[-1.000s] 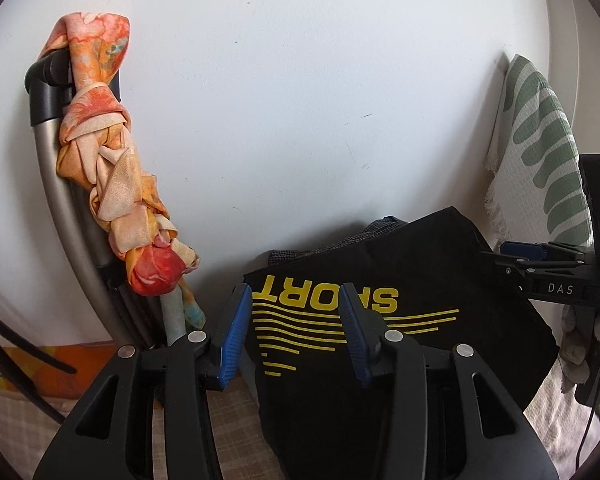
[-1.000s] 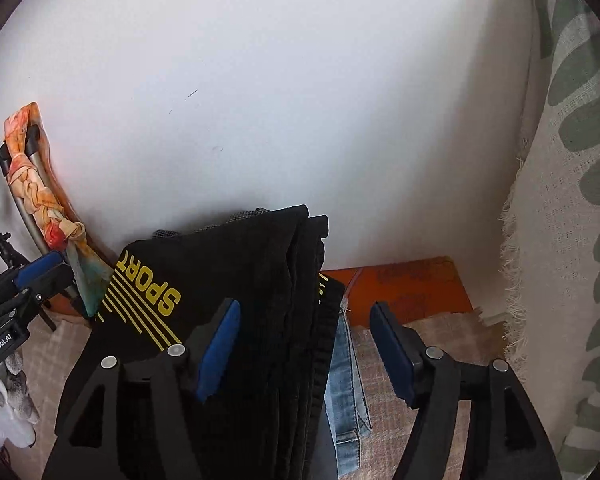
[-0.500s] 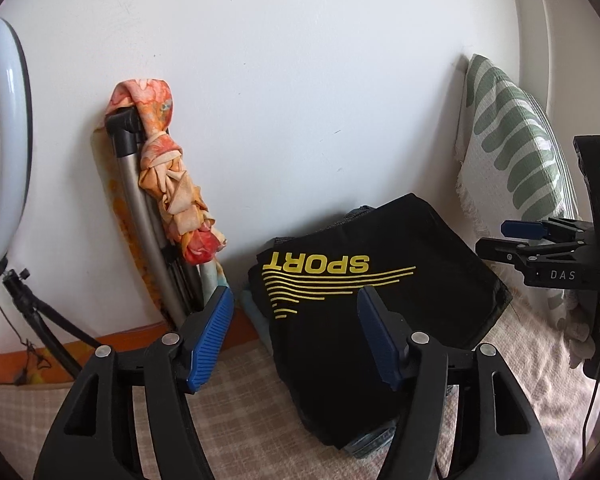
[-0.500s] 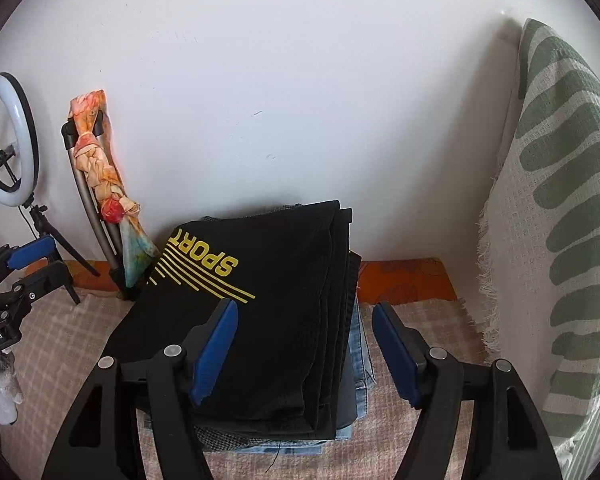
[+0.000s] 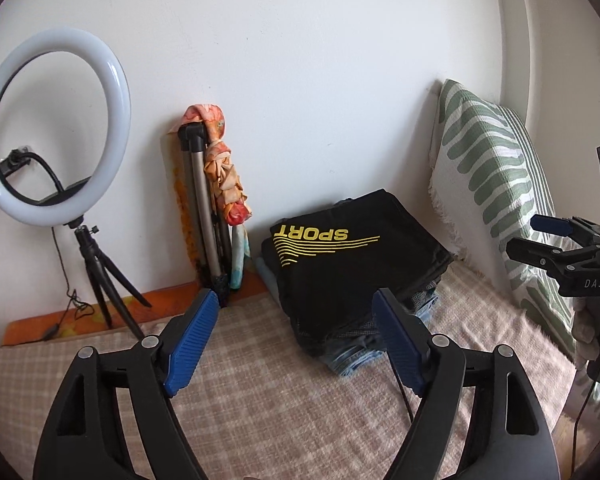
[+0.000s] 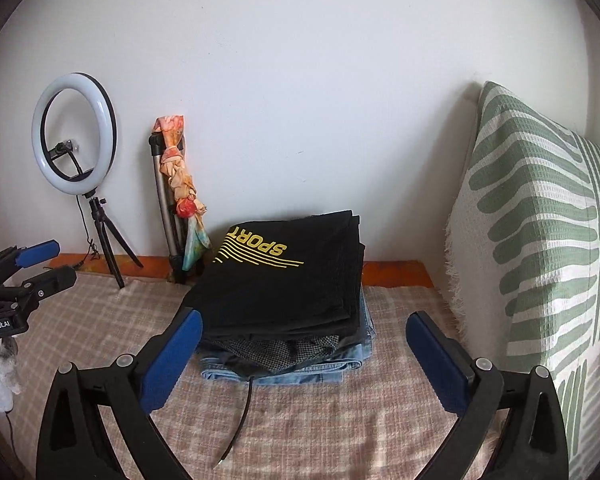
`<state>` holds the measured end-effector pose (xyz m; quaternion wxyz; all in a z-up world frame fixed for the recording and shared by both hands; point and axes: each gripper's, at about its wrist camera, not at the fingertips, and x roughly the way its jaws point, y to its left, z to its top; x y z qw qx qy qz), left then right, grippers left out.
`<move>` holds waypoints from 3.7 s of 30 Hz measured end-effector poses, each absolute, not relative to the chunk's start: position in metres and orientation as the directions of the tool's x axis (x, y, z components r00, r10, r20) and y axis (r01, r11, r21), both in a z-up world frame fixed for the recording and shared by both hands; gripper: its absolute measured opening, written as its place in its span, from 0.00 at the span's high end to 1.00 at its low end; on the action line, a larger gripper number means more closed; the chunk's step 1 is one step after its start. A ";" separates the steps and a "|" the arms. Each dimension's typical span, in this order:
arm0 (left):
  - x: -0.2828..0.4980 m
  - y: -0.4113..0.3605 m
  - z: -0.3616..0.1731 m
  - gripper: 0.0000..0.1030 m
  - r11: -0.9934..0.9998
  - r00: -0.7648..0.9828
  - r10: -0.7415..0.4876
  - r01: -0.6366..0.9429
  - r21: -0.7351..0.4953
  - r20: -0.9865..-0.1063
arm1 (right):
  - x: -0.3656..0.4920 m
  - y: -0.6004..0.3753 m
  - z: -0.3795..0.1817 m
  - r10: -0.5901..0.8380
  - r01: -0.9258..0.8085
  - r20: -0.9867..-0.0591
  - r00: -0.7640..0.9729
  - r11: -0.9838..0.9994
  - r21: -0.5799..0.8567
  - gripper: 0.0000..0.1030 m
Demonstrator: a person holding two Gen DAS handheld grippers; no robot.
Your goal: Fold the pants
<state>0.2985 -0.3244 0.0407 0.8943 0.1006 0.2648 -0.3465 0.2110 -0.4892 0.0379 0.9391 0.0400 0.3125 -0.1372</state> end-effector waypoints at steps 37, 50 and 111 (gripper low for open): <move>0.103 -0.168 0.015 0.15 0.868 0.742 -0.429 0.496 -0.009 -0.516 | 0.010 -0.346 0.035 -0.322 0.389 -0.525 0.788 0.921 0.019 0.00; 0.100 -0.166 0.015 0.15 0.881 0.754 -0.407 0.472 -0.005 -0.515 | 0.009 -0.349 0.036 -0.335 0.401 -0.523 0.784 0.916 0.013 0.00; 0.095 -0.158 0.020 0.14 0.893 0.782 -0.394 0.449 0.000 -0.483 | 0.008 -0.345 0.032 -0.328 0.402 -0.535 0.778 0.915 0.023 0.00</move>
